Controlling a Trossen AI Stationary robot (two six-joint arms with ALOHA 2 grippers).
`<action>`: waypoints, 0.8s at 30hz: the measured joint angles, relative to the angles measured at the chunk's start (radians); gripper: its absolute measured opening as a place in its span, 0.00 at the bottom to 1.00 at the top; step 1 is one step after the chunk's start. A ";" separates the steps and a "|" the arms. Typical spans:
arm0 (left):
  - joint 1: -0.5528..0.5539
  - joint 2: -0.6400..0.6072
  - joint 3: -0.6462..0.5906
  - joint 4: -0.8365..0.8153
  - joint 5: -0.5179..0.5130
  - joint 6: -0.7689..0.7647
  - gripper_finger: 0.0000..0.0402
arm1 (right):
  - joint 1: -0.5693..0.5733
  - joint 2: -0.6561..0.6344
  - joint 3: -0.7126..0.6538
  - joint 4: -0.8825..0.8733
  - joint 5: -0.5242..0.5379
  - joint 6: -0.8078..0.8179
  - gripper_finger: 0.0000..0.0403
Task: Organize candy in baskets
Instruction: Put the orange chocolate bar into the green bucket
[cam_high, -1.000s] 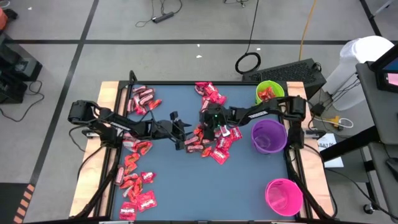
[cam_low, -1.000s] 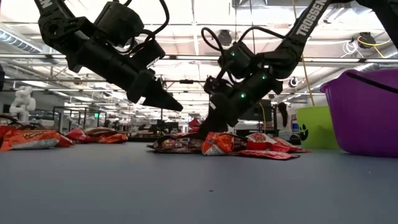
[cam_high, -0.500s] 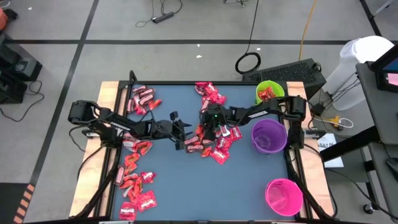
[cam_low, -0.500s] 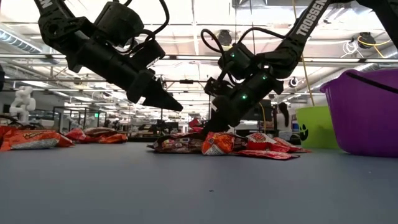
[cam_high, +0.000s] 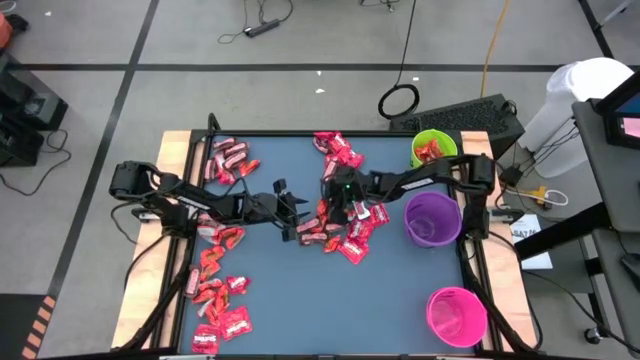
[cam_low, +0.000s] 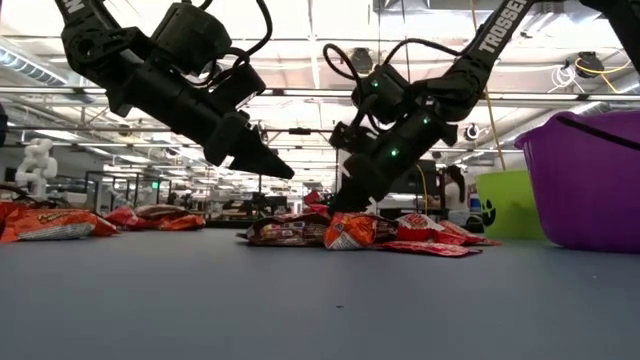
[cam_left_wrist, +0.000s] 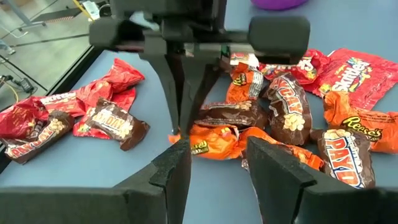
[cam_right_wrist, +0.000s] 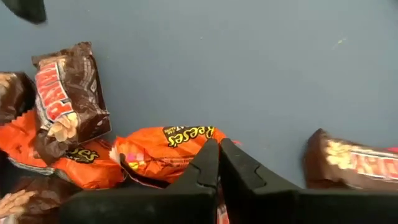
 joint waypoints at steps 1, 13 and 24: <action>0.000 0.000 0.000 0.000 0.000 0.000 0.40 | 0.000 -0.011 0.000 -0.001 0.000 0.000 0.00; 0.000 0.000 0.000 -0.001 0.000 0.001 0.40 | 0.000 -0.254 0.000 -0.197 0.088 -0.034 0.00; 0.000 0.000 0.000 0.000 0.000 0.003 0.40 | -0.037 -0.569 0.000 -0.537 0.232 -0.032 0.00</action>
